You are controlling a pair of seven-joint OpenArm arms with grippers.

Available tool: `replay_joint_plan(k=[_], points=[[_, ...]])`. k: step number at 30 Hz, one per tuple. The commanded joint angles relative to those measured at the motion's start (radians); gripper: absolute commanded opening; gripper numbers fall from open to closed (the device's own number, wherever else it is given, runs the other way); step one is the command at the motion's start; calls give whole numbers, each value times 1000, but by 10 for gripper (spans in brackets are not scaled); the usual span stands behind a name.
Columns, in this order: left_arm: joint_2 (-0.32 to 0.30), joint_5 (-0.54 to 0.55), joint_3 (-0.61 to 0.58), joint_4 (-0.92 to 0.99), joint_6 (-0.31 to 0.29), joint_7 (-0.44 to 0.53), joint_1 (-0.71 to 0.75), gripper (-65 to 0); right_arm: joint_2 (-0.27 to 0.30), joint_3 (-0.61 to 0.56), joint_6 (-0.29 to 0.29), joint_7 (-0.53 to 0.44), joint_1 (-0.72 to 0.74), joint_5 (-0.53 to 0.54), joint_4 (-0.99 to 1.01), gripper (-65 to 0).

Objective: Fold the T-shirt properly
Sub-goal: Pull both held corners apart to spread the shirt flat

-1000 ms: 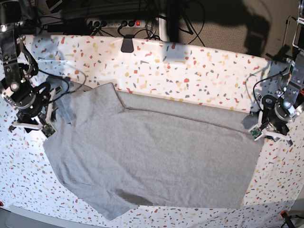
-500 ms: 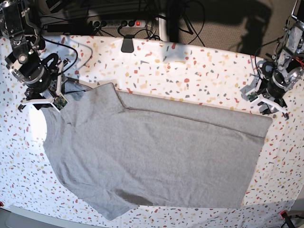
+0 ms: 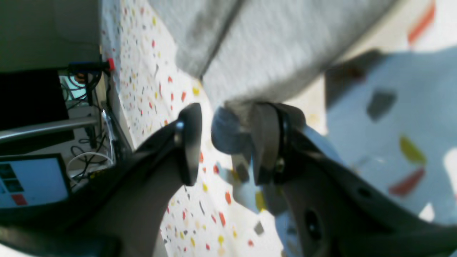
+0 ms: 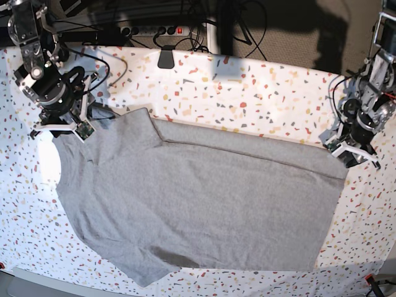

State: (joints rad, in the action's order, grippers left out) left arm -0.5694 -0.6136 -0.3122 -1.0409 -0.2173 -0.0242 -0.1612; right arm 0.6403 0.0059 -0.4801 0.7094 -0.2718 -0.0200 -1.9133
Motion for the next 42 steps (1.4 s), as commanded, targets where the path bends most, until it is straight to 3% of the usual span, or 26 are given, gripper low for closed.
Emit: replay_joint_plan(k=[1, 4, 7, 19, 27, 34, 42], points=[[-3, -27, 3, 11, -3, -4, -10, -420, 16, 10, 8, -7, 8, -3, -18, -381], [3, -56, 3, 21, -3, -10, -5, -472, 16, 10, 8, -1, 8, -3, -18, -381], [3, -60, 3, 20, -3, -36, -2, -650, 16, 10, 8, 0, 7, -3, -18, -381], [7, -36, 3, 20, -3, -56, -2, -650, 16, 10, 1, 21, -92, -2, -18, -380], [9, 16, 3, 20, -3, -51, -2, -650, 16, 10, 1, -52, -108, -11, 42, -380], [9, 16, 3, 20, -3, -50, -3, -650, 16, -21, 2, -183, -102, -174, 161, -378], [9, 16, 3, 20, -3, -58, -2, -650, 16, -214, 55, -178, 8, -326, 253, -378]])
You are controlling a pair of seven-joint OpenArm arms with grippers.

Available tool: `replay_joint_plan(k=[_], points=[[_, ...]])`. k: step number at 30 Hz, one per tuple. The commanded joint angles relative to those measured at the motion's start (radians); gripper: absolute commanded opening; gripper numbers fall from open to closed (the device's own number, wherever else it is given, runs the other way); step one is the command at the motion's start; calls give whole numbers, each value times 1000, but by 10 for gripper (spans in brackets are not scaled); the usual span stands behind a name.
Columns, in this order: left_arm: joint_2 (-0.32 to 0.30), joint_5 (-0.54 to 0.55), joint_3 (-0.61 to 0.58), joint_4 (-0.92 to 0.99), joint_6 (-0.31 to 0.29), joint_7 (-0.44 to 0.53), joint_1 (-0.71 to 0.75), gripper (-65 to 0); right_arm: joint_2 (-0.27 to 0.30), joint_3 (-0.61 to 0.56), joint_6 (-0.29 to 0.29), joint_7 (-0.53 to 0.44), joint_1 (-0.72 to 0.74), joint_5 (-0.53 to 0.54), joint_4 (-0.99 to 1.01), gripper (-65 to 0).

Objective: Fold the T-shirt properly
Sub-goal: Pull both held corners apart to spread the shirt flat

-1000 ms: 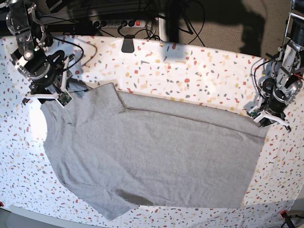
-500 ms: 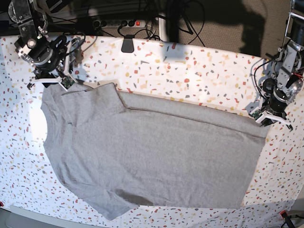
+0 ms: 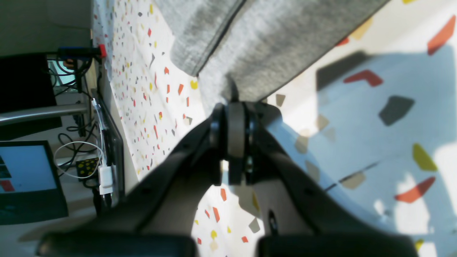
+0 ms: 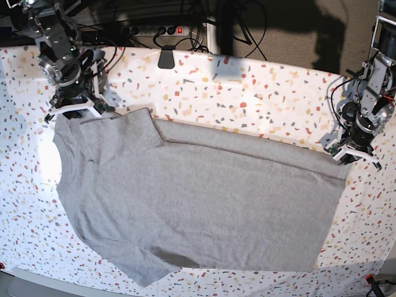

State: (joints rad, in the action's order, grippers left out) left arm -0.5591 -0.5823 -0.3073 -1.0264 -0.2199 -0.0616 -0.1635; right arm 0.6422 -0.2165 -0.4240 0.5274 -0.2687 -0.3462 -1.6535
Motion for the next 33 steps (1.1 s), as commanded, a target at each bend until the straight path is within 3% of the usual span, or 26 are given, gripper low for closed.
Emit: replay_joint_plan(k=[1, 6, 7, 10, 11, 13, 16, 23, 27, 33], points=[[-2, -15, -2, 6, 0, -22, 0, -650, 14, -16, -1, 18, 27, 0, 14, -378], [-4, -15, -1, 6, 0, -27, 0, -650, 15, -85, 0, 127, 93, 2, 65, -383], [-4, -15, -1, 6, 0, -27, 0, -650, 15, -85, 2, 129, 92, 2, 65, -416], [-4, -14, -1, 6, 0, -27, 0, -650, 15, -85, 4, 157, 89, 2, 62, -611], [-4, -8, -1, 6, 0, -27, 0, -650, 14, -85, 19, 184, 89, 2, 56, -650], [-8, 40, -1, 5, 0, -27, 0, -650, 16, -85, 59, 233, 89, 2, 39, -650], [-31, 130, -1, -5, 0, -28, 3, -650, 34, -83, 68, 248, 64, 17, -13, -650], [-195, 415, -1, -174, -2, -78, 102, -650, 56, -74, 77, 248, -58, 14, -146, -650], [-271, 438, -1, -296, -1, -146, 202, -650, 56, -49, 105, 249, -131, 9, -208, -650], [-317, 434, -1, -357, 0, -180, 312, -650, 56, -18, 111, 264, -230, 8, -285, -650]])
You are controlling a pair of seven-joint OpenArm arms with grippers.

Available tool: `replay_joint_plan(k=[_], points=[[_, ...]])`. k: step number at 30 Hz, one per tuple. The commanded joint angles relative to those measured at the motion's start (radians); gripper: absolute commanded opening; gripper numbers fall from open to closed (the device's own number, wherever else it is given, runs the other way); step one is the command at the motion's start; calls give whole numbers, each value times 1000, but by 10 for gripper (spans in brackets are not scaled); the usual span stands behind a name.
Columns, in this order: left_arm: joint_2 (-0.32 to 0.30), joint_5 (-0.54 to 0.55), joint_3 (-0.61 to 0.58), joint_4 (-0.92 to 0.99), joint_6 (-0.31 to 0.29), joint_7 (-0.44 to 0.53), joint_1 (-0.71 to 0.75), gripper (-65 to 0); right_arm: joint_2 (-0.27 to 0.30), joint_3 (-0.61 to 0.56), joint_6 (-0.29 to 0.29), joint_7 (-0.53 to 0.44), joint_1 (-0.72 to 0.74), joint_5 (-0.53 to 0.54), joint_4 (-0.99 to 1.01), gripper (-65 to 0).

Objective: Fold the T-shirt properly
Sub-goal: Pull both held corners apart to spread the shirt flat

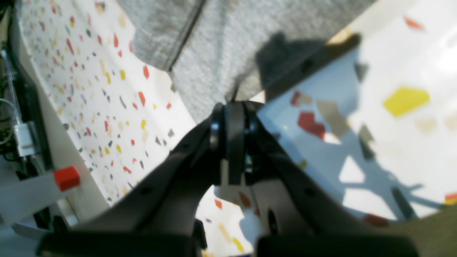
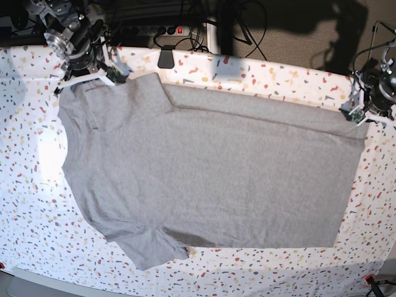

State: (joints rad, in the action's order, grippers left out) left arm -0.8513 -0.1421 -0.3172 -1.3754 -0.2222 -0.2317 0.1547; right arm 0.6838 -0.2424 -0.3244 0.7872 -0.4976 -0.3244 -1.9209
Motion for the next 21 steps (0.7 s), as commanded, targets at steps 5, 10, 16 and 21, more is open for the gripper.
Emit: replay_joint_plan(k=[5, 10, 16, 21], points=[[-29, -7, 9, -9, 2, -49, 43, -650, 14, 8, 12, 34, -69, -14, -61, -650], [-38, -14, 9, -28, -4, -81, 74, -650, 14, 8, 19, 79, -123, -18, -110, -650], [-97, -13, 9, -120, -13, -98, 119, -650, 14, 8, 58, 87, -151, -68, -146, -650], [-136, -6, 9, -192, -12, -140, 126, -650, 11, 8, 70, 106, -151, -65, -163, -650]])
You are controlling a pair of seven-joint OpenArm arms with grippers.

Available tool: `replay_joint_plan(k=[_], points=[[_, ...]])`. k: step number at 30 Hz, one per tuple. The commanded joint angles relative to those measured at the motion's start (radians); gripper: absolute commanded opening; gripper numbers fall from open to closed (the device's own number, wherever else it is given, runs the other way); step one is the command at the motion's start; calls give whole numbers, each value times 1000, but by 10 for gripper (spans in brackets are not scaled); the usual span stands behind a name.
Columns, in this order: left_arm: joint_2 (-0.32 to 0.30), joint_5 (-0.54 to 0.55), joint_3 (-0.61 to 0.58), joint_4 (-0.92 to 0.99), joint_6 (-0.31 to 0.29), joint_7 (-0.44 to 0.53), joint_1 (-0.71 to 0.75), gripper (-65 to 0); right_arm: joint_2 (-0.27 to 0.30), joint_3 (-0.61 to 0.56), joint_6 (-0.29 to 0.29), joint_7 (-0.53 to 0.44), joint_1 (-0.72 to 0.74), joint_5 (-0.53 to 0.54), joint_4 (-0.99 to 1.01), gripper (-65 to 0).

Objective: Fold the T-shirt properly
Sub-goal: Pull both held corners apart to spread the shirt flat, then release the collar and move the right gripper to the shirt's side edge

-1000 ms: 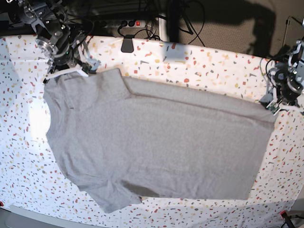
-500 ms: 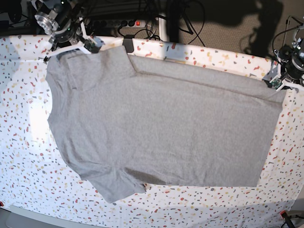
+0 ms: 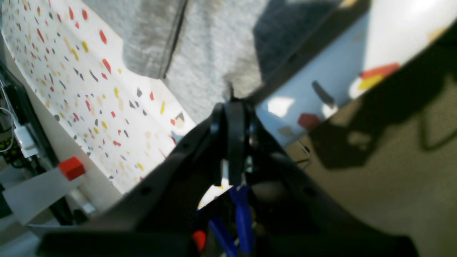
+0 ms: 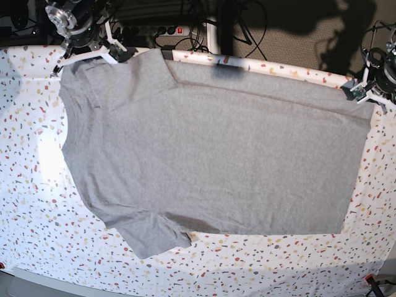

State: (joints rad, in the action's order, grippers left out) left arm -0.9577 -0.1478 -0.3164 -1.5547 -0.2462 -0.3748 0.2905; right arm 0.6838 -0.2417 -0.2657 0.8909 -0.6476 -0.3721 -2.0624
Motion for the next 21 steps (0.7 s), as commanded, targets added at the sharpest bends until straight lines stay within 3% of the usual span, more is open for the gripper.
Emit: replay_joint_plan(k=[1, 3, 6, 9, 10, 12, 15, 18, 21], points=[[-32, -1, 8, -20, 11, -4, -11, -650, 11, 7, 11, 21, -1, -16, -26, -650], [-40, 0, 8, -31, 11, -5, -11, -650, 11, 7, 11, 42, -1, -9, -42, -617], [-43, -24, 9, -31, 11, -28, -13, -632, 12, 7, 12, 67, -1, -10, -79, -460], [-43, -63, 9, -34, 12, -95, -27, -452, 12, 7, 12, 71, -1, -10, -123, -357], [-44, -63, 9, -34, 12, -129, -37, -418, 12, 7, 12, 71, 0, -10, -137, -350], [-52, -60, 9, -34, 12, -178, -61, -409, 12, 7, 12, 71, -1, -10, -158, -350], [-85, -42, 9, -34, 15, -172, -92, -409, 11, 7, 13, 55, 16, -9, -167, -350], [-106, 97, 9, -33, 16, -111, -151, -409, 6, 13, 60, 52, 60, 48, -166, -350], [-104, 254, 9, -20, 14, -59, -227, -409, -37, 56, 64, 15, 109, 153, -164, -351]])
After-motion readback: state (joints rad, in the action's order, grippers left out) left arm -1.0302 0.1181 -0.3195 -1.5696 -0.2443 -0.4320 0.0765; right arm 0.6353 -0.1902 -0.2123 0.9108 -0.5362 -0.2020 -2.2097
